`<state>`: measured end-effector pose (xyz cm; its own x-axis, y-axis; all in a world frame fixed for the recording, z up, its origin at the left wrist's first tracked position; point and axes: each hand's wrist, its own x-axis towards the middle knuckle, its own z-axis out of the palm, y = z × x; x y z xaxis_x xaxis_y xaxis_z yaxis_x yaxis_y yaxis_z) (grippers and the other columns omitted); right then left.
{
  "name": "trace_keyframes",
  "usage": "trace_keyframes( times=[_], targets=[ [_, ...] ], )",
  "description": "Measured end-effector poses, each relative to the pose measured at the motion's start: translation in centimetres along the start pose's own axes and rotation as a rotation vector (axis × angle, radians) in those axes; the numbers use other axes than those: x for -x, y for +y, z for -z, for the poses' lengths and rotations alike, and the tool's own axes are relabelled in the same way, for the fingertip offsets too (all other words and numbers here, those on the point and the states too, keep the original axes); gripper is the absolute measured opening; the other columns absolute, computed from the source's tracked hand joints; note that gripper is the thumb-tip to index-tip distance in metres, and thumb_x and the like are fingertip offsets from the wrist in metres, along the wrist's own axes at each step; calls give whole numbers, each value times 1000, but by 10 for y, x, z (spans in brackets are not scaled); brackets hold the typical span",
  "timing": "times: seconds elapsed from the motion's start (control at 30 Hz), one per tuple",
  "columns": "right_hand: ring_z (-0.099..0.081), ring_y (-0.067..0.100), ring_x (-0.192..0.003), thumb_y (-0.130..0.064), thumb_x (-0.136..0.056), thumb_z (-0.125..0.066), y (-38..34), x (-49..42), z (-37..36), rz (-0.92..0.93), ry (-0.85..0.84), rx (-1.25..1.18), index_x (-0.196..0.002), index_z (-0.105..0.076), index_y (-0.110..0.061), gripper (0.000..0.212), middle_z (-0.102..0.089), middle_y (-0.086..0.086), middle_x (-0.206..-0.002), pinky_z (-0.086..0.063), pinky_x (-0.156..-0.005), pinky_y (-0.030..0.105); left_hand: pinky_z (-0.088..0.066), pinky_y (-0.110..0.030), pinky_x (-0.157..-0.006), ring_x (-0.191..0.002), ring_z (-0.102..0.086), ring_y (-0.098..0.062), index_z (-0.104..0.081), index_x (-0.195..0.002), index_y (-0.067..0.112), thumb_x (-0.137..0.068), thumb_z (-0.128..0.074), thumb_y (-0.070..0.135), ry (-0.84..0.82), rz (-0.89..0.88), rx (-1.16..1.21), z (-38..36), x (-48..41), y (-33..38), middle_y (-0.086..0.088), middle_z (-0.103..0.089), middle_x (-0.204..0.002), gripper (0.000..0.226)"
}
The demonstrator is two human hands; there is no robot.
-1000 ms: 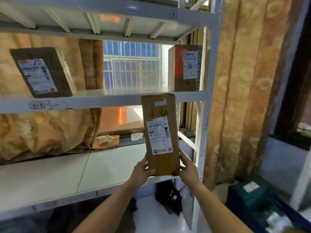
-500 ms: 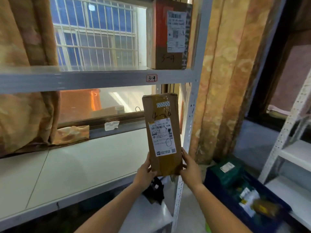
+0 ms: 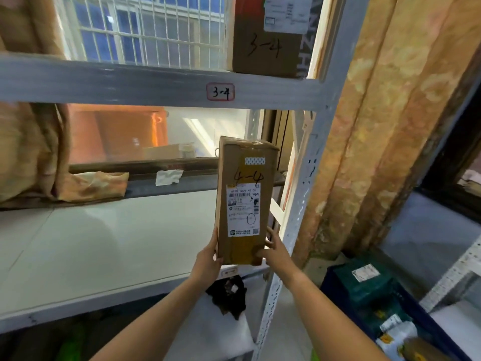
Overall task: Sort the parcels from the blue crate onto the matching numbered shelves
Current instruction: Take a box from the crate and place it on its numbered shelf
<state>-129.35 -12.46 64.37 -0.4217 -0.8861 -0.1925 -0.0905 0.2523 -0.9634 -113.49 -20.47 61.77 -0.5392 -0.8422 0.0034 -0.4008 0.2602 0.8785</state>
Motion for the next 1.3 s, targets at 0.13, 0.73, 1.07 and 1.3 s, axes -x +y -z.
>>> trace_keyframes(
  times=[0.13, 0.73, 1.07, 1.3],
  targets=[
    [-43, 21, -120, 6, -90, -45, 8, -24, 9, -29, -49, -14, -147, -21, -27, 70, -40, 6, -143, -41, -58, 13, -33, -38, -110, -140, -34, -23, 0, -149, 32, -96, -43, 4, 39, 46, 22, -24, -10, -2, 3, -33, -152, 74],
    [-44, 13, -116, 22, -82, -38, 28, -60, 34, -37, -136, 60, -144, -15, -29, 84, -43, -2, -123, -46, -89, 27, -29, -42, -115, -141, -30, -23, 15, -148, 33, -95, -40, 3, -41, 137, 119, -63, -49, -17, -3, -23, -156, 81],
    [-52, 20, -113, 2, -91, -48, 63, -41, 47, -145, -41, 87, -133, -49, -18, 47, -56, 2, -115, -43, -95, 31, -36, -40, -108, -136, -35, -33, 28, -144, 19, -91, -55, 9, -95, 312, 71, -62, -43, -26, -19, -26, -153, 99],
    [-57, 23, -113, -27, -83, -48, 102, -5, 32, -284, -285, 771, -118, -60, -27, 37, -61, 3, -127, -46, -95, 33, -5, -38, -121, -148, 4, -21, 7, -150, 12, -95, -38, 47, -49, 357, -698, -20, -9, -42, -7, 9, -159, 80]
  ],
)
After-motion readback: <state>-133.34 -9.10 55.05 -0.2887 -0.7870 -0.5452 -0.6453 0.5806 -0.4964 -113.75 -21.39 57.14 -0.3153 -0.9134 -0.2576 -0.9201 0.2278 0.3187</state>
